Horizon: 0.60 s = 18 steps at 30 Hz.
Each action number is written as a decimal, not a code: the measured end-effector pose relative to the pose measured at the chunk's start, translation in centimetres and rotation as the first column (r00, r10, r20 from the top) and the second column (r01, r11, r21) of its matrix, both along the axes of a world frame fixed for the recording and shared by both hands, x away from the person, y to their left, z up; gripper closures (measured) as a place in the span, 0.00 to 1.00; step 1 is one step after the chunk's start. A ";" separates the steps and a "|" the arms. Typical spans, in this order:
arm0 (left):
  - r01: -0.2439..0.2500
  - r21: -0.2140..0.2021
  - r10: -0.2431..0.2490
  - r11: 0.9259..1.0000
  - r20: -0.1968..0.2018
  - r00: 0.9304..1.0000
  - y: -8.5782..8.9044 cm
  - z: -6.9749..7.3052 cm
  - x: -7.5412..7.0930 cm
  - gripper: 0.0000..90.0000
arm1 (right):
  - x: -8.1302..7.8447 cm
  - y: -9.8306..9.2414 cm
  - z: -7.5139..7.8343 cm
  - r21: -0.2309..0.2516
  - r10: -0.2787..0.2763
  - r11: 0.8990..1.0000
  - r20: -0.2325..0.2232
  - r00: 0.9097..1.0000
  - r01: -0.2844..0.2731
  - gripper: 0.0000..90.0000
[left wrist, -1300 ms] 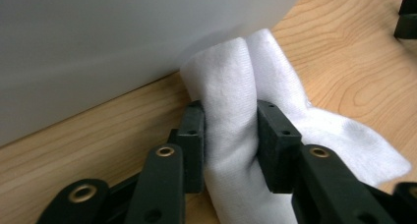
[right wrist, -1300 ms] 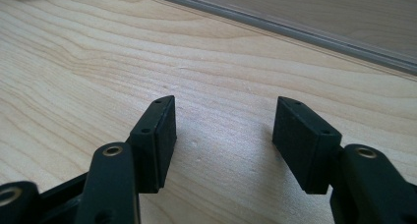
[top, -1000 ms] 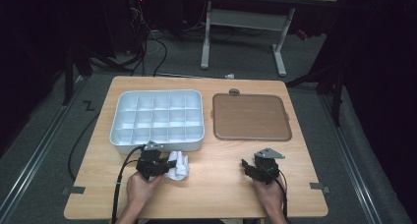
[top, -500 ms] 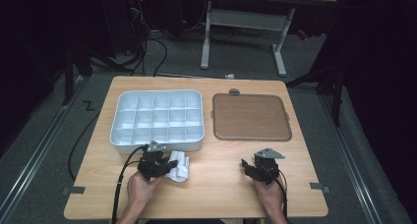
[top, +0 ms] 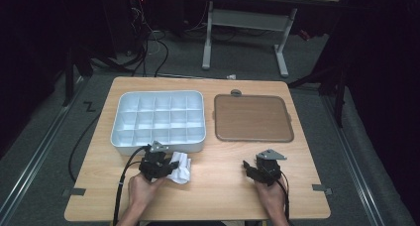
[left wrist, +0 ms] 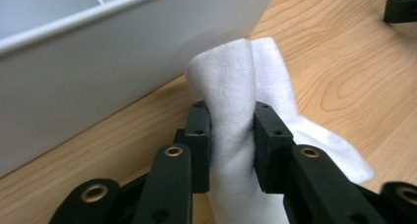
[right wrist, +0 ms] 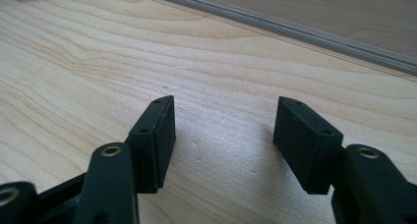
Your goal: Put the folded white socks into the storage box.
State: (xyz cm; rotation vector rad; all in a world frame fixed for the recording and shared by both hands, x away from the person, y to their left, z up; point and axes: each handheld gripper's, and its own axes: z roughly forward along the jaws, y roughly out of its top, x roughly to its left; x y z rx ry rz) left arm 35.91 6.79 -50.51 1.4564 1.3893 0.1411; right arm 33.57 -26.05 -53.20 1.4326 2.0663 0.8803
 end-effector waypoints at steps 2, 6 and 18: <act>0.006 0.001 -0.006 1.000 0.007 1.000 0.0 0.1 -0.1 0.80 | 0.0 0.0 0.0 0.001 -0.001 1.000 -0.001 1.000 0.001 0.46; 0.010 0.002 -0.010 1.000 0.020 1.000 0.0 0.6 -0.2 0.80 | 0.0 0.0 0.0 0.001 -0.001 1.000 -0.001 1.000 0.001 0.46; 0.026 0.010 -0.027 1.000 0.046 0.999 0.1 1.9 -0.7 0.81 | 0.0 0.0 0.0 0.002 -0.001 1.000 -0.001 1.000 0.001 0.46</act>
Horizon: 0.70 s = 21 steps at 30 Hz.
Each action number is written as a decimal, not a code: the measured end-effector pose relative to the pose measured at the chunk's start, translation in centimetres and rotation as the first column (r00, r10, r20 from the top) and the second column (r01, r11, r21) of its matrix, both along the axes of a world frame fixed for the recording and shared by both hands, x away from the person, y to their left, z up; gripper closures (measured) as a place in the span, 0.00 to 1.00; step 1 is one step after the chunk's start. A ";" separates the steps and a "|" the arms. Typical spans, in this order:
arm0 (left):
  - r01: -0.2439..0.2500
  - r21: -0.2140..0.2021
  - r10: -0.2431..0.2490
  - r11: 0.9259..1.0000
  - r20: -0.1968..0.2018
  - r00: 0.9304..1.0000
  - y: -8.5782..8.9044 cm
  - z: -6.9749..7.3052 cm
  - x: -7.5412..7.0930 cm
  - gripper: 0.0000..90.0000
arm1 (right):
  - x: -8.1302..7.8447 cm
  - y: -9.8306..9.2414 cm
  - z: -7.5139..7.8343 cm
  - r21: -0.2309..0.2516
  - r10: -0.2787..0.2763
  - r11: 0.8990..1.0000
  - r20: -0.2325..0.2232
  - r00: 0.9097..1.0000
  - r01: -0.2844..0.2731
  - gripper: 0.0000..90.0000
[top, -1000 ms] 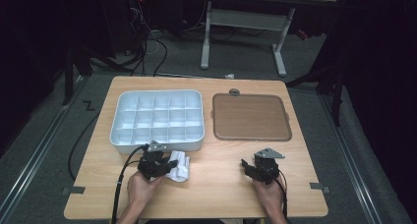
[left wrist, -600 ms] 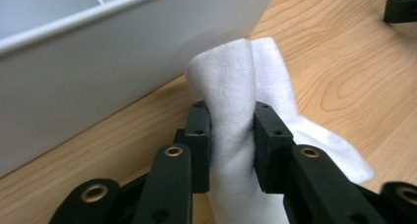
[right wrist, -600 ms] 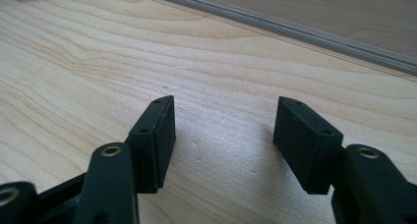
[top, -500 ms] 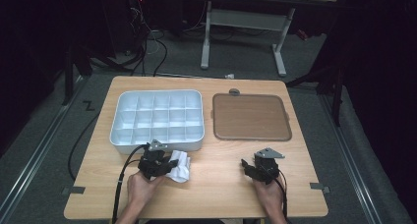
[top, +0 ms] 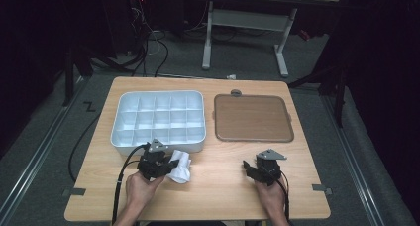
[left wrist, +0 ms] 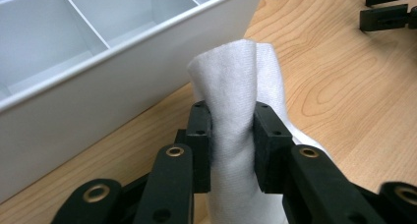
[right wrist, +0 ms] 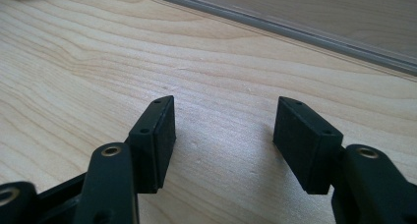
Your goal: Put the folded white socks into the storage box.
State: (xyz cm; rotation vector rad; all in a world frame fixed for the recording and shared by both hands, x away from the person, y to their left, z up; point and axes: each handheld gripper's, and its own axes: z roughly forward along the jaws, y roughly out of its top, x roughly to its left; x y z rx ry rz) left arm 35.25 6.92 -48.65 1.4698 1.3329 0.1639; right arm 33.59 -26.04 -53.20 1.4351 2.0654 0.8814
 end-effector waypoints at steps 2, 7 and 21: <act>0.001 -0.002 -0.001 1.000 0.006 1.000 0.0 0.3 0.0 0.81 | 0.0 0.0 0.0 0.000 0.000 1.000 0.000 1.000 0.000 0.46; 0.004 -0.012 -0.004 1.000 0.019 1.000 0.0 1.2 0.0 0.81 | 0.0 0.0 0.0 0.001 0.000 1.000 -0.001 1.000 0.000 0.46; 0.025 -0.025 -0.024 0.999 0.050 0.998 0.1 3.0 -0.3 0.81 | 0.0 0.0 0.0 0.000 0.006 1.000 0.000 1.000 -0.006 0.45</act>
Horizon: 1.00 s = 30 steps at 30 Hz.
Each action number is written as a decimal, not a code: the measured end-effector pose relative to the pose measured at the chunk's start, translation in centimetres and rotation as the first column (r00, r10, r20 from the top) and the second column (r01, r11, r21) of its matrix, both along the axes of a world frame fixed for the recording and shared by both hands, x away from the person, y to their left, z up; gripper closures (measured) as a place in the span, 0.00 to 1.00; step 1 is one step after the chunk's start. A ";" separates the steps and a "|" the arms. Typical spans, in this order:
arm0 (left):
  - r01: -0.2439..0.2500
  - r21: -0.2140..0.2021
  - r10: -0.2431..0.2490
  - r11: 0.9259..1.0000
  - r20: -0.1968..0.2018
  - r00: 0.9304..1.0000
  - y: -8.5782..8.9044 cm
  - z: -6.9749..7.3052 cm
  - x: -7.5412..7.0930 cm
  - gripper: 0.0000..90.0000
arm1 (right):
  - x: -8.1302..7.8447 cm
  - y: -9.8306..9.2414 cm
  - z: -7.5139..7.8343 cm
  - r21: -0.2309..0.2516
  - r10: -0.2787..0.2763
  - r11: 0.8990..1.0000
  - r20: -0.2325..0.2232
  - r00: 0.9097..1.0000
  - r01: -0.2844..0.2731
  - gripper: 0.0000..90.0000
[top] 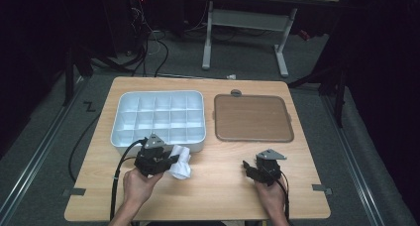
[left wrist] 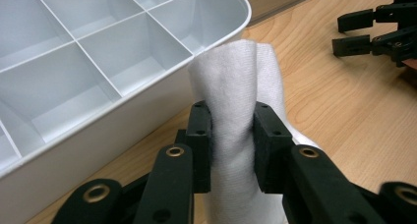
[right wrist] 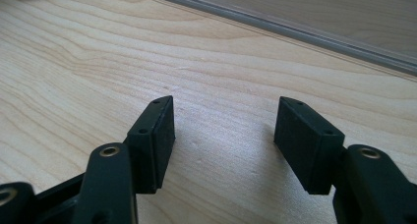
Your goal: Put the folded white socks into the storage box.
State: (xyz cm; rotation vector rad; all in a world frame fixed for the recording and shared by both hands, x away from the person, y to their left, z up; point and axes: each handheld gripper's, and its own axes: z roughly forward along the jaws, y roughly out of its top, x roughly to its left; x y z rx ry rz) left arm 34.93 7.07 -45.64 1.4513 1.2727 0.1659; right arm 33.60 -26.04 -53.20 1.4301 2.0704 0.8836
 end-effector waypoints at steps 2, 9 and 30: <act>0.004 -0.007 -0.004 1.000 0.003 1.000 0.0 0.3 0.0 0.81 | 0.0 0.0 0.0 0.000 0.001 1.000 0.000 1.000 -0.001 0.45; -0.009 -0.025 0.010 1.000 0.019 1.000 0.4 1.1 0.2 0.81 | 0.0 0.0 0.0 -0.001 0.003 1.000 -0.001 1.000 -0.003 0.44; -0.008 -0.087 0.009 0.996 0.005 1.000 1.6 2.8 1.5 0.81 | 0.0 0.0 0.0 -0.002 0.006 1.000 -0.001 1.000 -0.006 0.44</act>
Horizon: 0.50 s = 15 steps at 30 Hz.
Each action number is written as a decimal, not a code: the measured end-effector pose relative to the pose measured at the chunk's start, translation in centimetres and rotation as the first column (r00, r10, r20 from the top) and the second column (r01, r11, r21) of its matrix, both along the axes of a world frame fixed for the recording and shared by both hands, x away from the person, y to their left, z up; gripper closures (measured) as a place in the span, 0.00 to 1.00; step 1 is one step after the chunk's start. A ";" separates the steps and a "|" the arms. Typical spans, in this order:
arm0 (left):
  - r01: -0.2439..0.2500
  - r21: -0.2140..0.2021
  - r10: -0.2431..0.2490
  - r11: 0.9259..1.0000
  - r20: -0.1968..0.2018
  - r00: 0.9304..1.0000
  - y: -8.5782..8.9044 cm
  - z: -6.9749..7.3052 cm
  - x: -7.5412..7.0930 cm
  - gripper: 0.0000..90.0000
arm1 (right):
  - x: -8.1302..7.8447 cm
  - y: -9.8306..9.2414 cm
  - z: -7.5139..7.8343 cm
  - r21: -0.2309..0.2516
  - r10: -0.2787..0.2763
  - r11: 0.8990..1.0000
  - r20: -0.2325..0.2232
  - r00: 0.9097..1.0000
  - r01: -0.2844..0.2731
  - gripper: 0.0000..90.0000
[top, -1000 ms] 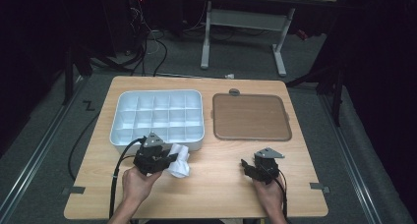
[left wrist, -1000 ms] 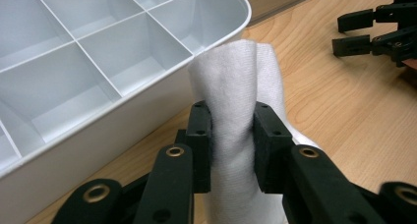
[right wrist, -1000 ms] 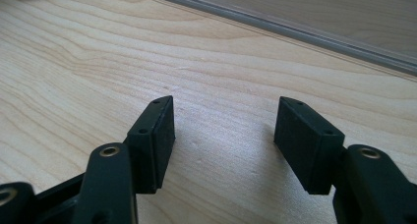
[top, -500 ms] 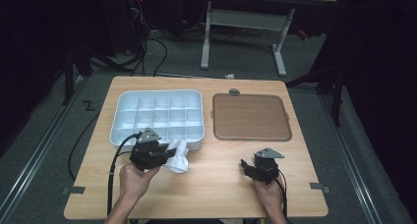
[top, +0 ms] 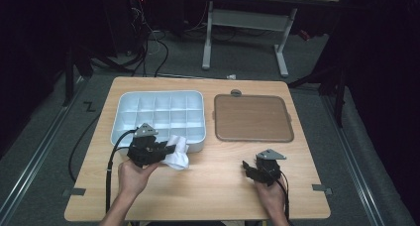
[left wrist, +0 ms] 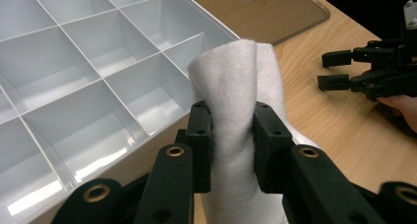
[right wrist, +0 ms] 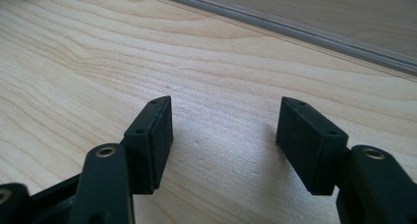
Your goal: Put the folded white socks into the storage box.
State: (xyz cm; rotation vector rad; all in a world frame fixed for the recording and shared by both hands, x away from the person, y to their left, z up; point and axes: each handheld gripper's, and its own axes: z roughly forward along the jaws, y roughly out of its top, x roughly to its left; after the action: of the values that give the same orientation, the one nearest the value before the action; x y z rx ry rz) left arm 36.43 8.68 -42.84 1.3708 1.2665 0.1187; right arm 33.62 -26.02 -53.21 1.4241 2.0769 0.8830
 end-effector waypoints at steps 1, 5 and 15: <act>-0.002 0.000 0.002 1.000 0.002 1.000 0.0 0.1 0.0 0.81 | 0.0 0.0 0.0 0.000 0.000 1.000 0.000 1.000 0.000 0.44; -0.002 -0.008 0.002 1.000 0.006 1.000 0.2 0.5 0.3 0.81 | 0.0 0.0 0.0 0.000 0.000 1.000 0.000 1.000 0.000 0.44; 0.005 -0.022 -0.005 1.000 -0.011 1.000 0.3 0.7 1.0 0.81 | 0.0 0.0 0.0 0.000 0.000 1.000 0.000 1.000 0.000 0.44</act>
State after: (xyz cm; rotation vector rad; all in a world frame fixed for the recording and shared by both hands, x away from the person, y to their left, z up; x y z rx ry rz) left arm 37.41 9.03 -42.16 1.3573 1.2702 0.0935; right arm 33.62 -26.01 -53.21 1.4243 2.0769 0.8829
